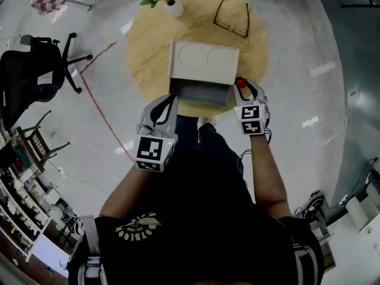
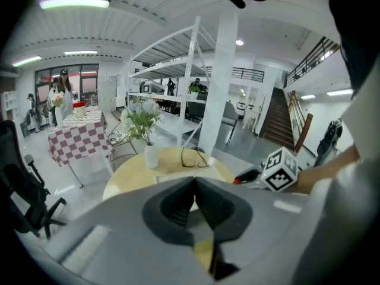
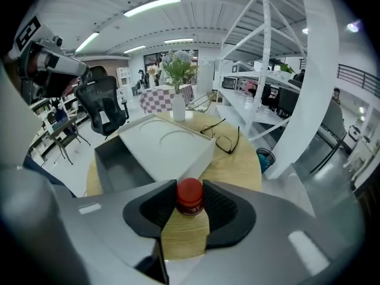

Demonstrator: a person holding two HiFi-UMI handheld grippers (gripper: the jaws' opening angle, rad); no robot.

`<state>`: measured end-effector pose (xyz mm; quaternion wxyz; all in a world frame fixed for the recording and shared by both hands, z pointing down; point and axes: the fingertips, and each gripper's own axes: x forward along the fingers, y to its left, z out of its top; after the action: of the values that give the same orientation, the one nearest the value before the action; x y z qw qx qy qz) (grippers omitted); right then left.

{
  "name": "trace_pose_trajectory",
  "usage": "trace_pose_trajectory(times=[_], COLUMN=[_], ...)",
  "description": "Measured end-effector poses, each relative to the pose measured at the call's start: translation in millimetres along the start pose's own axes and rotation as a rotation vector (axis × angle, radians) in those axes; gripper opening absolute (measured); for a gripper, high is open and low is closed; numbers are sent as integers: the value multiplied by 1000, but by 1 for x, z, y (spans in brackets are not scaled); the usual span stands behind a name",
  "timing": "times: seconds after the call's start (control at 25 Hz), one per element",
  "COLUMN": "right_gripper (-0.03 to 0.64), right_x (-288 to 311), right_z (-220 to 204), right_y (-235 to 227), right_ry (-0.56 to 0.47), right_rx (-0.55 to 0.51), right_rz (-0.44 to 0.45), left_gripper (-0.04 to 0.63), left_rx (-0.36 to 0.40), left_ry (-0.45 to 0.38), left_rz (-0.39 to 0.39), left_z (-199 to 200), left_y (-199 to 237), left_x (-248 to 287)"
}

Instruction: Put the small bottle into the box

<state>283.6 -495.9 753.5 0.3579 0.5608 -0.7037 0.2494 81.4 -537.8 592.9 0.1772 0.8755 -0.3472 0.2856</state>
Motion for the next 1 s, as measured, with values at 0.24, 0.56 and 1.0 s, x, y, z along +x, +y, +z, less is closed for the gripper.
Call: trace_pose_trajectory(times=[0.24, 0.56, 1.0], right_gripper=[141, 141, 141], right_x=[-9, -94, -232], right_z=[4, 55, 107], right_y=[0, -1, 29], right_ry=[-16, -115, -188], right_rx=[10, -81, -201], right_rz=[28, 85, 215], left_gripper=[0, 0, 0], left_rx=[11, 1, 26], left_ry=[-29, -190, -368], left_rz=[28, 49, 103], left_z=[8, 55, 85], left_y=[-8, -33, -77], left_x=[-21, -51, -122])
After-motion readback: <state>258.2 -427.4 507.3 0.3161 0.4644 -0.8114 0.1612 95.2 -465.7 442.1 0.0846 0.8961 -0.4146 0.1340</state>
